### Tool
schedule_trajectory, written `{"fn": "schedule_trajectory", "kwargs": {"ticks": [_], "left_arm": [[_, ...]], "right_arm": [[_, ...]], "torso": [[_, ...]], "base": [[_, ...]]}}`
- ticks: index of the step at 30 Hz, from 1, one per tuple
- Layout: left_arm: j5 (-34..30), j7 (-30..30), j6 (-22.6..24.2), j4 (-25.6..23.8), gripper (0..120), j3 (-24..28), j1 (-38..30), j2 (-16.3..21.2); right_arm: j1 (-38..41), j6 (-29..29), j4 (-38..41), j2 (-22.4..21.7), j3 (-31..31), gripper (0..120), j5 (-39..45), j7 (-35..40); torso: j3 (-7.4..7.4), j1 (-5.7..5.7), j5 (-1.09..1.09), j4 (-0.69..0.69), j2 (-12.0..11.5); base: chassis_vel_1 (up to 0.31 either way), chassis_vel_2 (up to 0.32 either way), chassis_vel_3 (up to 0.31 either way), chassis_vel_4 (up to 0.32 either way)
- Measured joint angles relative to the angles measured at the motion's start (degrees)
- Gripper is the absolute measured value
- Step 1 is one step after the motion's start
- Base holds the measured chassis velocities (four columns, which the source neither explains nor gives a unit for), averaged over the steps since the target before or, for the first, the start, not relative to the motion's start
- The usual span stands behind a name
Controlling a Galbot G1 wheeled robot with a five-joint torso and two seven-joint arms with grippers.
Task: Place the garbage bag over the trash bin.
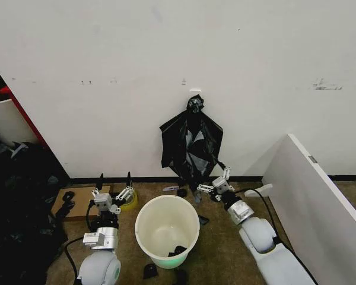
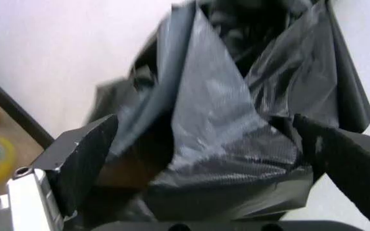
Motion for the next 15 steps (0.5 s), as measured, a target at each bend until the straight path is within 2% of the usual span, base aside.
{"fn": "schedule_trajectory", "kwargs": {"ticks": [6, 10, 13, 15], "left_arm": [[0.00, -0.04, 0.33, 0.02, 100, 0.22, -0.48, -0.16], [0.00, -0.10, 0.33, 0.33, 100, 0.23, -0.43, -0.12], [-0.01, -0.13, 0.30, 0.41, 100, 0.21, -0.39, -0.04], [-0.03, -0.17, 0.27, 0.42, 100, 0.20, -0.39, 0.03]], "right_arm": [[1.79, -4.93, -0.65, 1.82, -0.48, 98, -5.28, 5.48], [1.49, -7.07, -0.37, 2.29, -0.62, 81, -7.31, 7.50], [1.03, -7.20, -0.09, 2.17, -0.37, 75, -7.77, 7.46], [0.27, -7.04, 0.41, 1.79, 0.13, 65, -7.93, 7.03]], "torso": [[0.00, 0.00, 0.00, 0.00, 0.00], [0.00, 0.00, 0.00, 0.01, 0.00], [0.00, 0.00, 0.00, 0.00, 0.00], [0.00, 0.00, 0.00, 0.00, 0.00]], "base": [[0.000, 0.000, 0.000, 0.000], [0.000, 0.000, 0.000, 0.000], [0.000, 0.000, 0.000, 0.000], [0.000, 0.000, 0.000, 0.000]]}}
